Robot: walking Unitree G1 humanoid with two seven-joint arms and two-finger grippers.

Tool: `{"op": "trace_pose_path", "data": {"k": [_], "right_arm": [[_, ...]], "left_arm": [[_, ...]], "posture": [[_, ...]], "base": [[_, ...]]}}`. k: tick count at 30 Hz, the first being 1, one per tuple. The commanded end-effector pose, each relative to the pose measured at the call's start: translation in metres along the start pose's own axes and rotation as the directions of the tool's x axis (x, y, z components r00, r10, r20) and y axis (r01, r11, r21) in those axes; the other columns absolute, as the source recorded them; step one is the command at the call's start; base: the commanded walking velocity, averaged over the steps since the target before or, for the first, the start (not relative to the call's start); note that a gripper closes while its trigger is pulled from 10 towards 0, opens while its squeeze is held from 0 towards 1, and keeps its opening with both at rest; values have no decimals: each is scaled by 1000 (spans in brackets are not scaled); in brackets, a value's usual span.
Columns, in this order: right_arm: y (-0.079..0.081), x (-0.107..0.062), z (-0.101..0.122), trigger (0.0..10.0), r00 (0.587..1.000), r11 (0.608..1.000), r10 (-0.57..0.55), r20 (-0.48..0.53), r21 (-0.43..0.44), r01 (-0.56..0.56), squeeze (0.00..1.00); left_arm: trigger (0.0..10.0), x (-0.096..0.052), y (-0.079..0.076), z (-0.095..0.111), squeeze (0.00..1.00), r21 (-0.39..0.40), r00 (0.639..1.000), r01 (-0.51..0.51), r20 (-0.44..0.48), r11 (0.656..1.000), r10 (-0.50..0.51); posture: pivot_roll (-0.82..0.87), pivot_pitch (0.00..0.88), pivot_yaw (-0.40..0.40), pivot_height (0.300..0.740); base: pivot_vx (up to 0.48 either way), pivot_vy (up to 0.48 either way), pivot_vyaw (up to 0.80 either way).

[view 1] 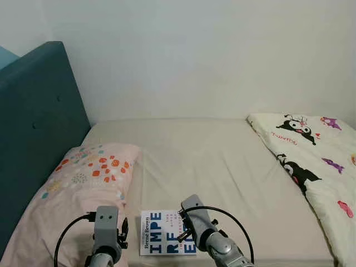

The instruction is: Clean up the room

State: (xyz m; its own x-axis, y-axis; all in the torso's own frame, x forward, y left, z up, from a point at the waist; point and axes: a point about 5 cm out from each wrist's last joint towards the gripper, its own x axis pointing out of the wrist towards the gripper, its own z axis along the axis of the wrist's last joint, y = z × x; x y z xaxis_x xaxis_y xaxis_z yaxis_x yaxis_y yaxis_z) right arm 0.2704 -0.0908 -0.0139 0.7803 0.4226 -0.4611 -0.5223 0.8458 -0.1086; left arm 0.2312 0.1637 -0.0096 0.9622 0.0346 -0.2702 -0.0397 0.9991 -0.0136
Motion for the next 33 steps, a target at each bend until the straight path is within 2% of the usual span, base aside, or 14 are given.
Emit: {"op": "trace_pose_path", "data": {"k": [1,7,11,18,20,22,33], "right_arm": [[-2,0,2,10000,1000,999,-21,19,26,20,0],[-2,0,3,10000,999,1000,-20,30,24,20,0],[-1,0,3,10000,999,999,-19,30,31,18,0],[-2,0,3,10000,999,999,-18,30,36,17,0],[-2,0,3,10000,999,999,-18,28,41,17,0],[-2,0,3,10000,999,999,-17,27,43,16,0],[0,-1,-1,10000,1000,999,-12,12,52,11,0]], "left_arm": [[10000,-2,5,-1,0,10,1000,-11,2,1000,11],[10000,-2,5,1,0,15,1000,-15,17,1000,15],[10000,-2,3,3,0,31,1000,-13,27,999,12],[10000,-2,5,4,0,13,999,-29,28,999,29],[10000,-3,7,3,0,-29,998,-51,22,998,51],[10000,-3,9,2,0,-37,998,-58,18,998,59],[10000,-4,12,-2,0,-21,997,-81,-20,996,81]], "posture": [[24,0,-50,732],[24,0,-49,732],[24,0,-49,732],[23,0,-49,732],[23,0,-50,732],[23,0,-51,732],[24,0,-49,732]], "base": [[0,0,0],[0,0,0],[0,-480,0],[0,-480,0],[0,0,0],[0,0,0],[0,0,0]]}}
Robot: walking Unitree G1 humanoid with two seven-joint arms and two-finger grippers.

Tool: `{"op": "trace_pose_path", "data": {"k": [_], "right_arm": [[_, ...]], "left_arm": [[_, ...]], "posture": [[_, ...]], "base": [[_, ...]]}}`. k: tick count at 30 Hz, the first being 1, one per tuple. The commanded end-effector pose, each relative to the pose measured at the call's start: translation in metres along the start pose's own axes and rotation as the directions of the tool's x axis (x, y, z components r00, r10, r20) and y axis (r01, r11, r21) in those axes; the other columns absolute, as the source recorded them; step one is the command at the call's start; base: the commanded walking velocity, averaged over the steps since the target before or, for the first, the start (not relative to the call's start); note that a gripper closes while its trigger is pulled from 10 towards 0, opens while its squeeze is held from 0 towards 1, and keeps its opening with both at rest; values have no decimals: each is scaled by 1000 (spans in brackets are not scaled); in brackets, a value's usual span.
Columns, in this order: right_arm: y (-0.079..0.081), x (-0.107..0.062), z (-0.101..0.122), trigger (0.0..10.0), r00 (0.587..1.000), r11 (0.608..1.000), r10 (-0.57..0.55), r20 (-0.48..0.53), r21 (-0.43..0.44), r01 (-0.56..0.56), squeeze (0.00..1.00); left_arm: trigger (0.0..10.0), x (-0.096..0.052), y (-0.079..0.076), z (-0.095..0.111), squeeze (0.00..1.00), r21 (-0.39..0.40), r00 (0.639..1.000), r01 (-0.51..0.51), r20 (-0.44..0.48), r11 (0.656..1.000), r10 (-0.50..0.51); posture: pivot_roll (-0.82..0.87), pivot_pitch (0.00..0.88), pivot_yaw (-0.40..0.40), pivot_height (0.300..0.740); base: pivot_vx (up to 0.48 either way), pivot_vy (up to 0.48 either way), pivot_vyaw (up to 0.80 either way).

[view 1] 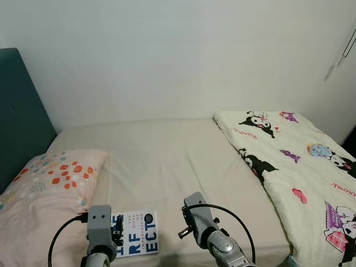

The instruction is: Clean up the room

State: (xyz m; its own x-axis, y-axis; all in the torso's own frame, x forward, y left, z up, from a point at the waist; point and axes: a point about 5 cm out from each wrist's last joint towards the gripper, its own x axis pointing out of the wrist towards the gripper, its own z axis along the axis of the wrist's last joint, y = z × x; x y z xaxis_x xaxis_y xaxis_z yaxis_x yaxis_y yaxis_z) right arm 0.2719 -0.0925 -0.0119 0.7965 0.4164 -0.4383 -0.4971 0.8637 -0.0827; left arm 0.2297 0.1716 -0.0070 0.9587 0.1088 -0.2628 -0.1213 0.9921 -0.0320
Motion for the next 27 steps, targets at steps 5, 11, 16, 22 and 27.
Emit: {"op": "trace_pose_path", "data": {"k": [5,11,16,22,27], "right_arm": [[2,0,-3,10000,1000,1000,4,-17,19,-3,0],[1,-1,-4,10000,1000,1000,4,-19,22,-3,0],[1,-1,-4,10000,1000,1000,3,-20,24,-2,0],[1,-1,-5,10000,999,999,2,-35,40,0,0],[1,-1,-7,10000,999,998,6,-45,60,-3,0]], "left_arm": [[10000,-1,4,-4,0,25,1000,7,-27,1000,-6],[10000,0,2,-4,0,60,999,37,-32,997,-36],[10000,0,0,-5,0,81,998,46,-49,996,-42],[10000,0,2,-10,0,54,995,28,-92,998,-23],[10000,0,1,-12,0,57,993,44,-111,997,-37]], "posture": [[23,0,-47,732],[23,0,-48,732],[19,0,-45,732],[19,0,-44,732],[19,0,-43,732]], "base": [[0,0,0],[0,0,0],[0,-384,0],[0,-240,0],[0,0,0]]}}
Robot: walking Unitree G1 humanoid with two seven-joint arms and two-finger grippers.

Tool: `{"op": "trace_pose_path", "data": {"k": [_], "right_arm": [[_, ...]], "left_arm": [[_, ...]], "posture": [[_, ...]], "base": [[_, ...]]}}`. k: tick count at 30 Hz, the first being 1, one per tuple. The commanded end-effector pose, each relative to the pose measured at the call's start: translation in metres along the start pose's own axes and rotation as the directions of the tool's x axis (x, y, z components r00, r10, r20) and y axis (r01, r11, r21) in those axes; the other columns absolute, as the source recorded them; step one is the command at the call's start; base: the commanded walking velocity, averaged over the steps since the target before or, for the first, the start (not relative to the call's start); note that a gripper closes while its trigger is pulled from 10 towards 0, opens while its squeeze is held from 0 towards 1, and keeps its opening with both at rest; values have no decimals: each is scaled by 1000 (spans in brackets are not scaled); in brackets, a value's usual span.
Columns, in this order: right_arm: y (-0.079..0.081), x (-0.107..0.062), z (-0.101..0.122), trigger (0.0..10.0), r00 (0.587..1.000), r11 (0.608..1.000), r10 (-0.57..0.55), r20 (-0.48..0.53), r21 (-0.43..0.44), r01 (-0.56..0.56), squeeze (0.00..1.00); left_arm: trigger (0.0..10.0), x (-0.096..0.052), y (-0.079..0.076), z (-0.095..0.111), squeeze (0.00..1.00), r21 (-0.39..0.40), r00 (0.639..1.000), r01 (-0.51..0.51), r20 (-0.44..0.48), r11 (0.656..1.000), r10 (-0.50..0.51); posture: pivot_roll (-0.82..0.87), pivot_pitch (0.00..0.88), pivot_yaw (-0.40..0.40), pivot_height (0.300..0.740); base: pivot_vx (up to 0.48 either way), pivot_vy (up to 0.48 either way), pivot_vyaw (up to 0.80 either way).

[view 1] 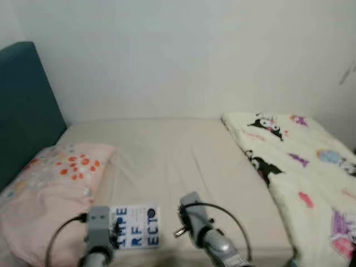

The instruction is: Clean up the room

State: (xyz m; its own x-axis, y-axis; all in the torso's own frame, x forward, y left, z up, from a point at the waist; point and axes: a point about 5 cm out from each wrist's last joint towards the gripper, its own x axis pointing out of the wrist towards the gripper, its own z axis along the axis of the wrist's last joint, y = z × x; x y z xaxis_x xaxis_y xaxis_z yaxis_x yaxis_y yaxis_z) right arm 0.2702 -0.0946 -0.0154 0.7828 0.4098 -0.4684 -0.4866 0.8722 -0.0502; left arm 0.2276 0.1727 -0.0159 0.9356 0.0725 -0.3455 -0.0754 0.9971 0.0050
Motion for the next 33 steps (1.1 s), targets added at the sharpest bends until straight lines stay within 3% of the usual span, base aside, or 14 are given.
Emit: {"op": "trace_pose_path", "data": {"k": [1,5,9,13,23,33], "right_arm": [[2,0,-2,10000,1000,1000,5,-13,27,-4,0],[3,0,-2,10000,1000,1000,7,-13,23,-7,0],[-2,0,-3,10000,999,999,-25,-34,-23,24,0],[-8,-1,-6,10000,997,998,-61,-55,-36,59,0],[-16,-5,-12,10000,991,992,-114,-65,50,118,0],[-14,-8,-21,10000,986,993,-120,-117,4,121,0]], "left_arm": [[10000,0,-1,-4,0,15,999,19,-30,1000,-19],[10000,0,-2,-6,0,25,999,29,-46,999,-28],[10000,0,-4,-13,0,124,995,58,-83,991,-48],[10000,1,-3,-13,0,152,996,56,-78,987,-44],[10000,-1,4,-15,0,115,998,33,-64,993,-26],[10000,-6,4,-22,0,133,996,47,-81,990,-37]], "posture": [[19,0,-44,732],[19,0,-44,732],[11,0,-42,732],[7,0,-38,732],[-1,0,-22,732],[9,0,-28,732]], "base": [[0,0,0],[0,0,0],[0,0,0],[0,0,0],[0,0,0],[0,0,0]]}}
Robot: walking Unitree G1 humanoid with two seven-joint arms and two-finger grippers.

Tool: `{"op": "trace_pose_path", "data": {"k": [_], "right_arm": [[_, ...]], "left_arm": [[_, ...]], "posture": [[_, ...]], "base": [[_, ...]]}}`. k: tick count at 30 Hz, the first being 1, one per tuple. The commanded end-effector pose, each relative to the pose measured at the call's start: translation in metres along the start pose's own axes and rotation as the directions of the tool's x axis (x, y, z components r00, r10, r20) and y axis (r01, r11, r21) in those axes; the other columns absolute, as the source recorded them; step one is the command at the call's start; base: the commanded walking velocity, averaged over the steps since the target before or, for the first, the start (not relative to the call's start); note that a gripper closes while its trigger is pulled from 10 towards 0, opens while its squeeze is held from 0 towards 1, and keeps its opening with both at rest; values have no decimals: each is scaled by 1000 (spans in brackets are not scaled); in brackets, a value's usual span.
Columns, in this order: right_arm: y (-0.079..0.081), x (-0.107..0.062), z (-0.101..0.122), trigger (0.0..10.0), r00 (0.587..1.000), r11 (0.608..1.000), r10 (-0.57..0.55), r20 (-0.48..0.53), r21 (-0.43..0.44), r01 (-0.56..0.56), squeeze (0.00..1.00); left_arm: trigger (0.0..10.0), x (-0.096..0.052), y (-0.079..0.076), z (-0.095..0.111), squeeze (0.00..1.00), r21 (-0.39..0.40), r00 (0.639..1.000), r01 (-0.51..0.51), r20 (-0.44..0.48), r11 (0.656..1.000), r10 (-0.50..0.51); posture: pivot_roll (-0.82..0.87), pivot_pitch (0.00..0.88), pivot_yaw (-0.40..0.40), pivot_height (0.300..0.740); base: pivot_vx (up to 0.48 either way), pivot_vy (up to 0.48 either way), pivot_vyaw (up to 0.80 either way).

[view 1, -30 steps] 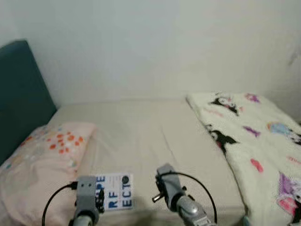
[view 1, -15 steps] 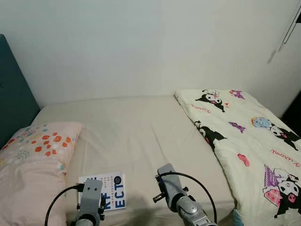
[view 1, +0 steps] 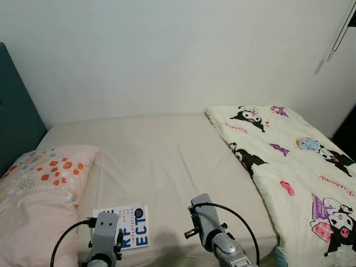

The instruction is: Clean up the room

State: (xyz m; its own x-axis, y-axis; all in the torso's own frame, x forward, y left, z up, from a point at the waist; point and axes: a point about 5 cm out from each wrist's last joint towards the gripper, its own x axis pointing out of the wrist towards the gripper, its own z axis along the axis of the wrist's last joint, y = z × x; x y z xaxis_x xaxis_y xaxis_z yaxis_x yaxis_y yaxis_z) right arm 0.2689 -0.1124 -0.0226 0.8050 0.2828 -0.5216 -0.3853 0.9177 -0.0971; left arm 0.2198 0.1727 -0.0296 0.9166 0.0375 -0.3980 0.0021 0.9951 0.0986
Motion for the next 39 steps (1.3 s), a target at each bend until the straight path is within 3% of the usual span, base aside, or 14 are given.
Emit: {"op": "trace_pose_path", "data": {"k": [1,7,16,18,21,39], "right_arm": [[-1,-3,-10,10000,999,1000,-7,-50,-8,6,0],[-2,-4,-14,10000,998,1000,-13,-69,-8,13,0],[3,-15,-46,10000,979,1000,-12,-204,-22,8,0],[2,-18,-52,10000,974,1000,-23,-224,12,26,0],[1,-19,-54,10000,974,997,-33,-223,56,47,0],[7,-25,-67,10000,963,997,-34,-269,51,50,0]], "left_arm": [[10000,-3,3,-7,0,18,1000,9,-22,1000,-8],[10000,-3,3,-8,0,12,1000,11,-26,1000,-10],[10000,-9,2,-33,0,-37,988,-2,-153,999,-3],[10000,-10,-1,-36,0,-61,987,-10,-162,998,-1],[10000,-12,-6,-38,0,-56,985,10,-170,998,-20],[10000,-13,-9,-47,0,-20,974,13,-226,1000,-17]], "posture": [[9,0,-28,732],[12,0,-27,732],[12,0,-28,732],[18,0,-31,732],[11,0,-28,732],[7,0,-11,732]], "base": [[0,0,0],[0,0,0],[0,0,0],[0,0,0],[0,0,0],[0,0,0]]}}
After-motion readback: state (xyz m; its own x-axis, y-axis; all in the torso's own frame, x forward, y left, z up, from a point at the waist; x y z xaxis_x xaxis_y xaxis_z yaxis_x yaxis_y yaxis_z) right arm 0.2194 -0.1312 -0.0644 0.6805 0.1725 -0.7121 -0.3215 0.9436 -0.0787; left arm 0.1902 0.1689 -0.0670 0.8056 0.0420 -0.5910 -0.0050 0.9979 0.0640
